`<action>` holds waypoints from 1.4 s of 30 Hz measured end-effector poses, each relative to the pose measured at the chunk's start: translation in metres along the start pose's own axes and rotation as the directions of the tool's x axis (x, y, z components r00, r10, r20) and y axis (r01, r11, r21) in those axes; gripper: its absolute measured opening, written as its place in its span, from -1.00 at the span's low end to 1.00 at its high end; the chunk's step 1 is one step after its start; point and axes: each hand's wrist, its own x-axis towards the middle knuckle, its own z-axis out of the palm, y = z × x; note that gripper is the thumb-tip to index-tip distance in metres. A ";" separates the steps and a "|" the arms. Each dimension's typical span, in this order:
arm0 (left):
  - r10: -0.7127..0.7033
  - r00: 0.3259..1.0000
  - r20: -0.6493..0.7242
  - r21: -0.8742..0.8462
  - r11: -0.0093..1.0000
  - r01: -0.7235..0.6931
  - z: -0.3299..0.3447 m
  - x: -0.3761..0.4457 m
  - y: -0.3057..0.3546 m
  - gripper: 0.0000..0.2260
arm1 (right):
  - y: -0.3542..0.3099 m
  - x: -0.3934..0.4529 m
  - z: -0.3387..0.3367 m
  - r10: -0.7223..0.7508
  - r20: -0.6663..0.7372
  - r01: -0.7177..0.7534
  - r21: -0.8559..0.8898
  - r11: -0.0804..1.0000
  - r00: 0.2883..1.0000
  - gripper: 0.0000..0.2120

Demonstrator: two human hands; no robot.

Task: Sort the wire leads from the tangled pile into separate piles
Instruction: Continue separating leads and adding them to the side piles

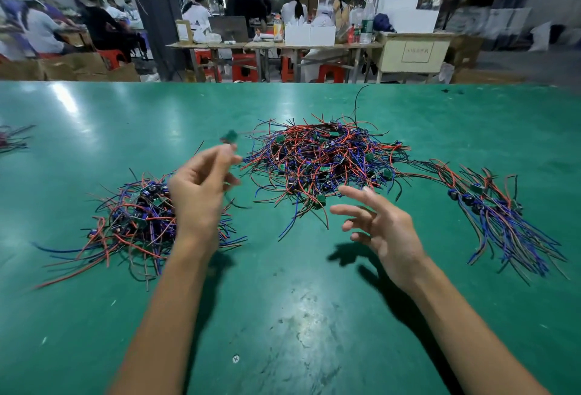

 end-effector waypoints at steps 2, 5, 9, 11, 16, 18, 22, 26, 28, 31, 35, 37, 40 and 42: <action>0.077 0.982 -0.172 0.161 0.986 -0.050 -0.017 0.011 0.000 -0.93 | 0.011 0.000 0.006 -0.259 -0.124 0.189 -0.406 0.894 0.958 -0.76; 0.113 0.908 -0.404 0.530 0.838 0.132 -0.038 0.018 -0.009 -0.80 | 0.030 0.005 0.020 -0.418 -0.006 0.226 -0.833 0.504 0.908 -0.57; 0.034 0.887 -0.460 0.809 0.427 0.403 -0.039 0.012 -0.013 -0.46 | 0.042 0.023 0.026 -0.255 -0.085 0.005 -0.943 0.332 0.963 -0.56; -0.034 0.885 -0.464 0.822 0.356 0.445 -0.034 0.008 -0.012 -0.25 | 0.042 0.024 0.024 -0.315 -0.128 0.007 -0.919 0.394 0.940 -0.76; 0.151 0.929 -0.337 0.923 0.245 0.296 -0.023 0.002 -0.011 -0.35 | 0.036 0.013 0.021 -0.582 -0.193 0.192 -0.824 0.534 0.790 -0.86; 0.221 0.964 -0.150 0.938 0.340 0.068 -0.010 -0.002 -0.013 -0.45 | 0.030 0.008 0.025 -0.646 -0.151 0.309 -0.783 0.540 0.748 -0.87; 0.038 0.867 0.497 0.757 0.470 -0.454 0.027 -0.028 -0.030 -0.37 | 0.020 -0.002 0.033 -0.718 -0.078 0.511 -0.650 0.563 0.691 -0.90; 0.030 0.779 0.626 0.570 0.665 -0.483 0.035 -0.040 -0.048 -0.68 | 0.014 -0.008 0.038 -0.716 -0.157 0.553 -0.531 0.641 0.680 -0.88; 0.018 0.809 0.588 0.486 0.792 -0.370 0.034 -0.039 -0.046 -0.87 | 0.009 -0.011 0.039 -0.704 -0.206 0.556 -0.481 0.677 0.680 -0.89; -0.007 0.852 0.523 0.347 0.915 -0.206 0.038 -0.041 -0.036 -0.89 | 0.003 -0.012 0.034 -0.633 -0.271 0.557 -0.310 0.770 0.725 -0.87; -0.201 0.865 0.459 0.015 0.976 0.218 0.044 -0.044 -0.024 -0.84 | 0.004 -0.008 0.024 -0.486 -0.316 0.422 -0.251 0.871 0.815 -0.75; -0.298 0.845 0.444 -0.071 0.928 0.365 0.045 -0.044 -0.022 -0.86 | 0.009 -0.005 0.022 -0.472 -0.312 0.340 -0.394 0.854 0.825 -0.79; -0.350 0.826 0.442 -0.145 0.881 0.450 0.046 -0.044 -0.023 -0.87 | 0.018 -0.003 0.020 -0.486 -0.205 0.251 -0.653 0.715 0.850 -0.82; -0.354 0.821 0.448 -0.180 0.864 0.470 0.046 -0.045 -0.023 -0.86 | 0.022 -0.003 0.020 -0.476 -0.158 0.251 -0.686 0.684 0.865 -0.86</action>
